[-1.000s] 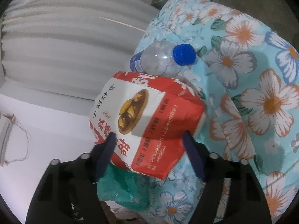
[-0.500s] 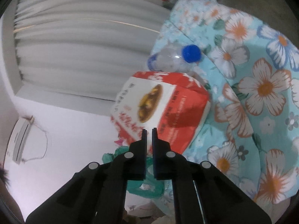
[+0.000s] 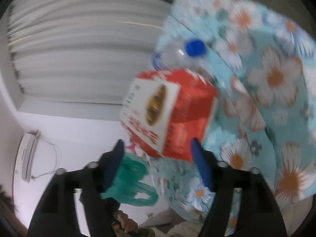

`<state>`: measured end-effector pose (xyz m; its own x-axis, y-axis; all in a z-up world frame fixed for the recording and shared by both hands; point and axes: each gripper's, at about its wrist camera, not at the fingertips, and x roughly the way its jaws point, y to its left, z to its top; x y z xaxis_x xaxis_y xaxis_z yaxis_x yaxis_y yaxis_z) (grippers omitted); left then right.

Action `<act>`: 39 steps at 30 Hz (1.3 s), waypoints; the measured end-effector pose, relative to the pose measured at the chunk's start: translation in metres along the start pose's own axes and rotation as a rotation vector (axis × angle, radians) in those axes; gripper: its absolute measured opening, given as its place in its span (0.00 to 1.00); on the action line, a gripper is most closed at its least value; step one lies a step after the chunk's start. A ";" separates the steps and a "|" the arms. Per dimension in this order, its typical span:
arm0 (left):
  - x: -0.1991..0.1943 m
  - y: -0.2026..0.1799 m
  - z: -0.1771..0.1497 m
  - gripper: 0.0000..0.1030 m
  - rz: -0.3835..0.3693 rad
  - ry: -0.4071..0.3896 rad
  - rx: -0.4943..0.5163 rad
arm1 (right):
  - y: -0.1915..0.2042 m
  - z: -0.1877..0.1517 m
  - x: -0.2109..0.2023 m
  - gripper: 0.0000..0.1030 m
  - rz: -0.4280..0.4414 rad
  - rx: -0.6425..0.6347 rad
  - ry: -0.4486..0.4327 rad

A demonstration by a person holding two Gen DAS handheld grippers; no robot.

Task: Collect trash
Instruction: 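Carry the green bag and red snack bag over to the blue basket with both tools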

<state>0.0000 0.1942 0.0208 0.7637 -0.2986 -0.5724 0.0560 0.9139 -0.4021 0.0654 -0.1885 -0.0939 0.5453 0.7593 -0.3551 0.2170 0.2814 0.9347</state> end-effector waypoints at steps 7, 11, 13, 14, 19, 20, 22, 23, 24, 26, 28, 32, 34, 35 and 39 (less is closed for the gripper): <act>0.005 0.004 0.000 0.27 -0.010 0.016 -0.022 | -0.019 0.006 0.048 0.76 -0.009 0.092 0.089; 0.004 0.002 0.002 0.28 -0.006 0.010 -0.009 | -0.033 0.011 0.061 0.76 0.070 0.143 0.078; 0.002 0.002 0.002 0.28 -0.003 0.004 -0.003 | -0.034 0.012 0.060 0.72 0.129 0.146 0.072; 0.001 0.002 0.002 0.28 -0.001 0.003 -0.002 | -0.035 0.012 0.058 0.71 0.135 0.142 0.072; 0.002 0.002 0.004 0.28 0.002 0.007 -0.009 | -0.038 0.009 0.041 0.71 0.101 0.155 0.049; 0.002 0.002 0.004 0.28 0.002 0.007 -0.007 | -0.032 0.007 0.035 0.71 0.069 0.121 0.034; 0.002 0.002 0.006 0.28 0.016 0.004 0.003 | -0.012 0.003 0.022 0.71 -0.013 0.000 0.000; 0.002 0.002 0.006 0.28 0.027 0.000 0.008 | -0.007 0.001 0.016 0.71 -0.047 -0.053 -0.012; 0.000 0.003 0.007 0.28 0.040 -0.005 0.011 | 0.009 -0.004 0.006 0.71 -0.120 -0.164 -0.047; -0.004 0.005 0.009 0.28 0.060 -0.019 0.012 | 0.037 -0.016 -0.007 0.71 -0.236 -0.369 -0.115; -0.011 0.010 0.012 0.28 0.089 -0.044 0.008 | 0.058 -0.030 -0.012 0.72 -0.335 -0.546 -0.161; -0.024 0.023 0.017 0.28 0.139 -0.093 -0.019 | 0.086 -0.066 0.011 0.75 -0.514 -0.899 -0.186; -0.028 0.030 0.018 0.28 0.154 -0.104 -0.039 | 0.087 -0.076 0.021 0.75 -0.579 -1.003 -0.179; -0.028 0.033 0.018 0.28 0.159 -0.106 -0.046 | 0.090 -0.085 0.034 0.75 -0.621 -1.067 -0.174; -0.026 0.045 0.016 0.28 0.170 -0.095 -0.072 | 0.094 -0.121 0.082 0.75 -0.819 -1.348 -0.205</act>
<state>-0.0068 0.2474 0.0287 0.8156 -0.1117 -0.5677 -0.1223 0.9257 -0.3579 0.0329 -0.0288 -0.0339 0.7656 0.0911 -0.6369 -0.2907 0.9321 -0.2161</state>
